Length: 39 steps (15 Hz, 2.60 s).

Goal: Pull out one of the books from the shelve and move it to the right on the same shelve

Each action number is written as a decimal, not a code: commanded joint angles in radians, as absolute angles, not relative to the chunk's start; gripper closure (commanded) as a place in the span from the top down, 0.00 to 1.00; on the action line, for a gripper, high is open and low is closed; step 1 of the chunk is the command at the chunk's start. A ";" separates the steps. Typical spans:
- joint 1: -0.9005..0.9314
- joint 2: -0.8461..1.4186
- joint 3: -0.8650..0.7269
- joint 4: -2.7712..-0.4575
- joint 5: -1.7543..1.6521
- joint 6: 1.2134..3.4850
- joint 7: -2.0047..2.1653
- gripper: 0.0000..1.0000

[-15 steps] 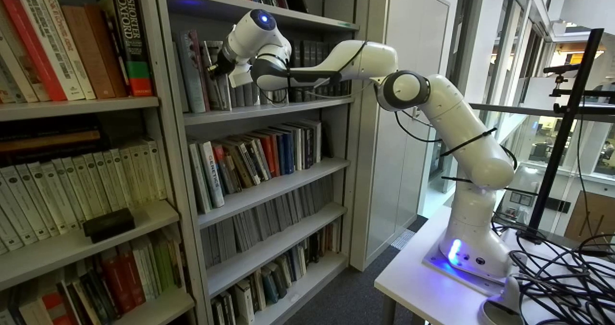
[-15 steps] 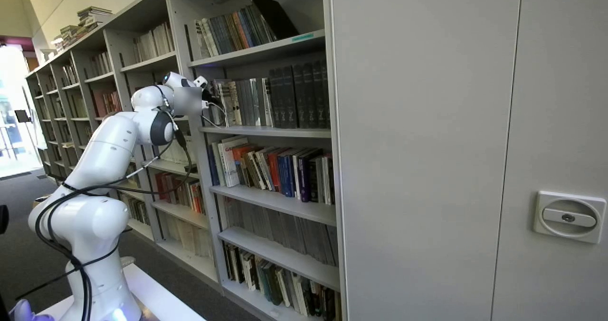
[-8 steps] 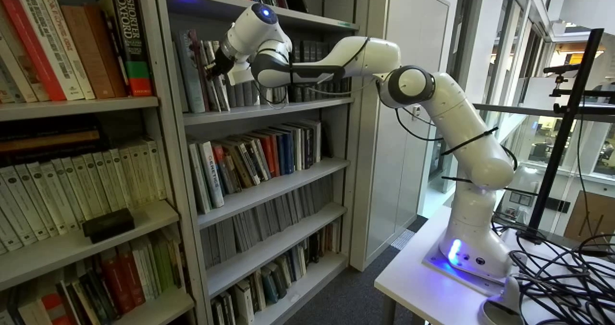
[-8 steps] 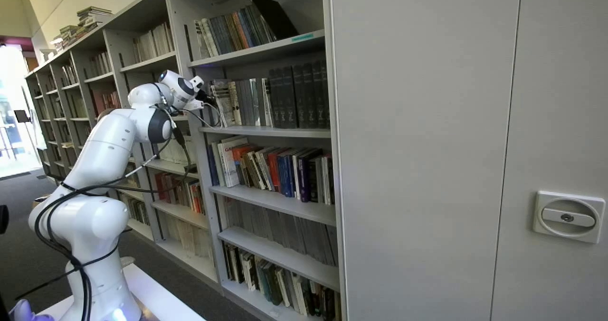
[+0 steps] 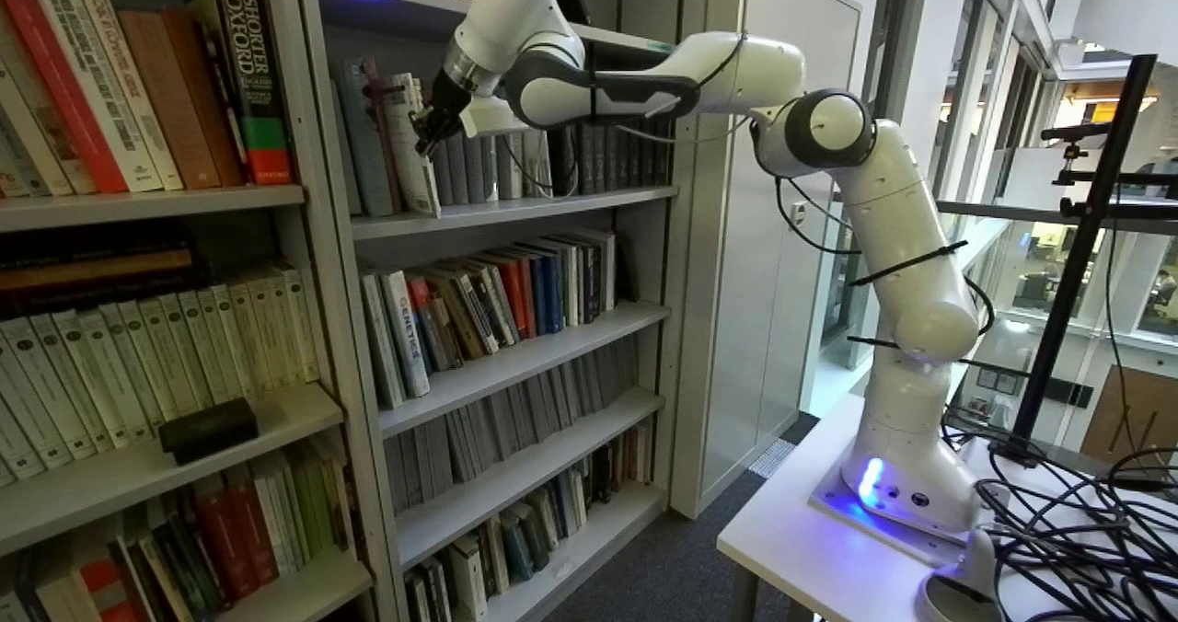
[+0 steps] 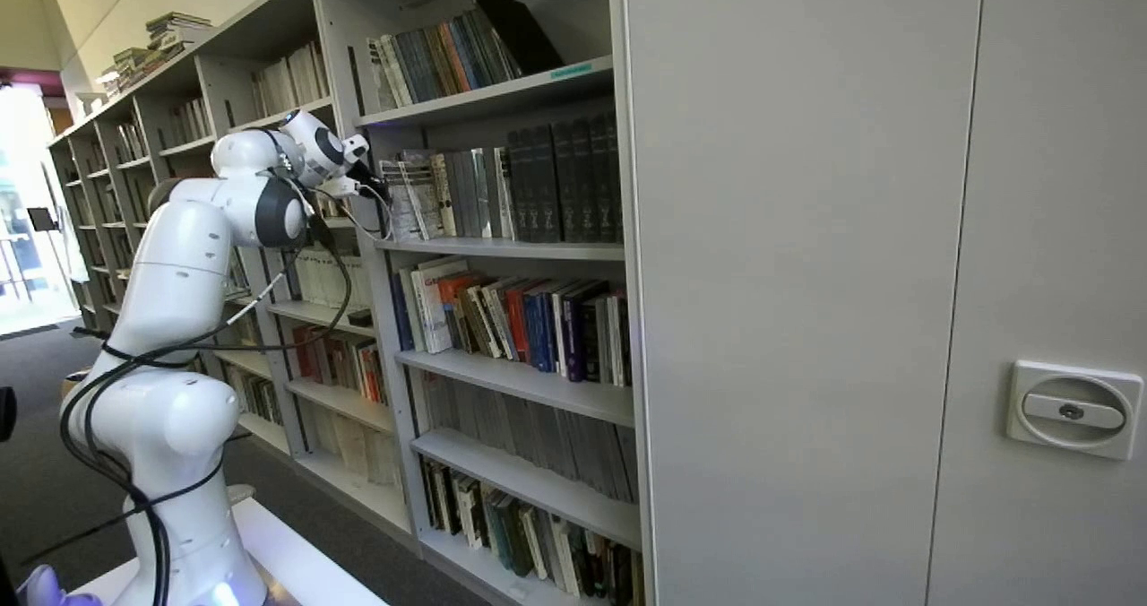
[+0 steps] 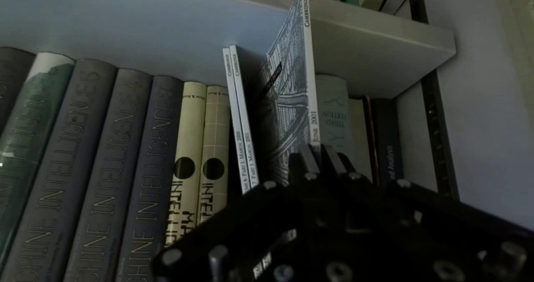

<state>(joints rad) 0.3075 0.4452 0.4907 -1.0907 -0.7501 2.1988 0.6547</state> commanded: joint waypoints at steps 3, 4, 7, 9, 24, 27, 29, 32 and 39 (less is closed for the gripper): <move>0.224 0.241 0.502 -1.340 -0.657 2.160 0.658 0.02; 0.217 0.222 0.500 -1.363 -0.644 2.163 0.658 0.02; 0.204 0.174 0.496 -1.418 -0.608 2.171 0.653 0.02; 0.197 0.141 0.491 -1.455 -0.591 2.174 0.659 0.02; 0.282 -0.008 0.320 -1.569 -0.598 2.099 0.826 0.02; 0.280 -0.014 0.311 -1.569 -0.603 2.076 0.854 0.02; 0.279 -0.014 0.306 -1.564 -0.608 2.060 0.867 0.02; 0.276 -0.012 0.297 -1.559 -0.619 2.034 0.900 0.02; 0.270 -0.005 0.271 -1.539 -0.659 1.997 0.974 0.02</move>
<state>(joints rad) 0.2677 0.0242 0.2861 -1.5294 -0.6185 2.0243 0.9326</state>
